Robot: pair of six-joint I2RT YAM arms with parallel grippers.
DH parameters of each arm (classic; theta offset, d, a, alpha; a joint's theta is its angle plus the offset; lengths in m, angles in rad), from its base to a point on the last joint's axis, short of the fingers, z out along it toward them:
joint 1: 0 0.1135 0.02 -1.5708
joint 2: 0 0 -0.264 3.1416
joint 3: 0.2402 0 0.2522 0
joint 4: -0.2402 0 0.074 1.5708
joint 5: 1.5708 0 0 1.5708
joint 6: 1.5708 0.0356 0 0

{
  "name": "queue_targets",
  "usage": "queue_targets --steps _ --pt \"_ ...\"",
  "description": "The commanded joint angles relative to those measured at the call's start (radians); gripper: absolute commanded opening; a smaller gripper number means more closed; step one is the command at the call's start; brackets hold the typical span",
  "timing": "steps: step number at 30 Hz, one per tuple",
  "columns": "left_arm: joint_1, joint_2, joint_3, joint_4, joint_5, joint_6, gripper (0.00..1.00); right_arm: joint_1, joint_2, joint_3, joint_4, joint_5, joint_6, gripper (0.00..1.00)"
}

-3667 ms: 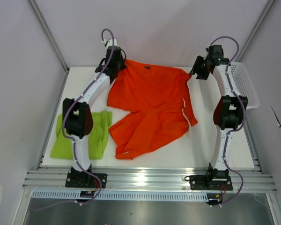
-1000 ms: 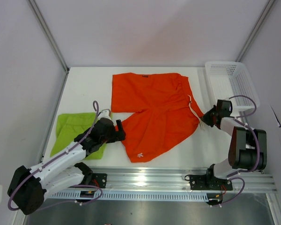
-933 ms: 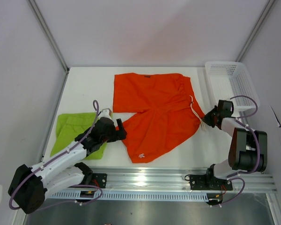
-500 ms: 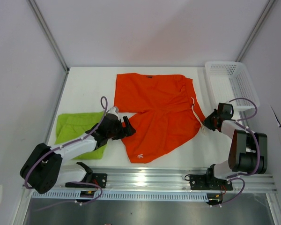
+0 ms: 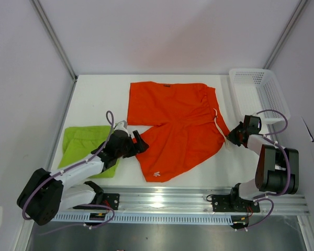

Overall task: Fold and stack the shorts
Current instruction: Flatten the shorts out

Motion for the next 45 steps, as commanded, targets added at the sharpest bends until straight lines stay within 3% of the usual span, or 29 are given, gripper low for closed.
queue_targets --steps 1,7,11,15,30,40,45 --pt "0.008 0.023 -0.006 0.018 -0.023 -0.028 0.87 -0.010 -0.015 -0.018 0.022 0.003 -0.017 0.00" --pt "0.008 0.046 -0.066 0.091 -0.035 -0.084 0.82 -0.019 -0.018 -0.024 0.030 -0.003 -0.011 0.00" --pt "0.020 0.044 -0.090 0.114 -0.147 -0.123 0.67 -0.025 -0.016 -0.029 0.033 -0.012 -0.005 0.00" --pt "0.064 0.055 -0.130 0.217 -0.144 -0.143 0.55 -0.031 -0.018 -0.032 0.038 -0.020 -0.002 0.00" --pt "0.077 0.135 -0.083 0.294 -0.106 -0.140 0.45 -0.033 -0.002 -0.034 0.044 -0.032 0.000 0.00" --pt "0.115 0.198 -0.040 0.314 -0.142 -0.126 0.14 -0.033 0.005 -0.035 0.044 -0.037 0.001 0.00" --pt "0.146 0.227 -0.012 0.309 -0.228 -0.071 0.09 -0.034 0.002 -0.037 0.044 -0.033 0.005 0.00"
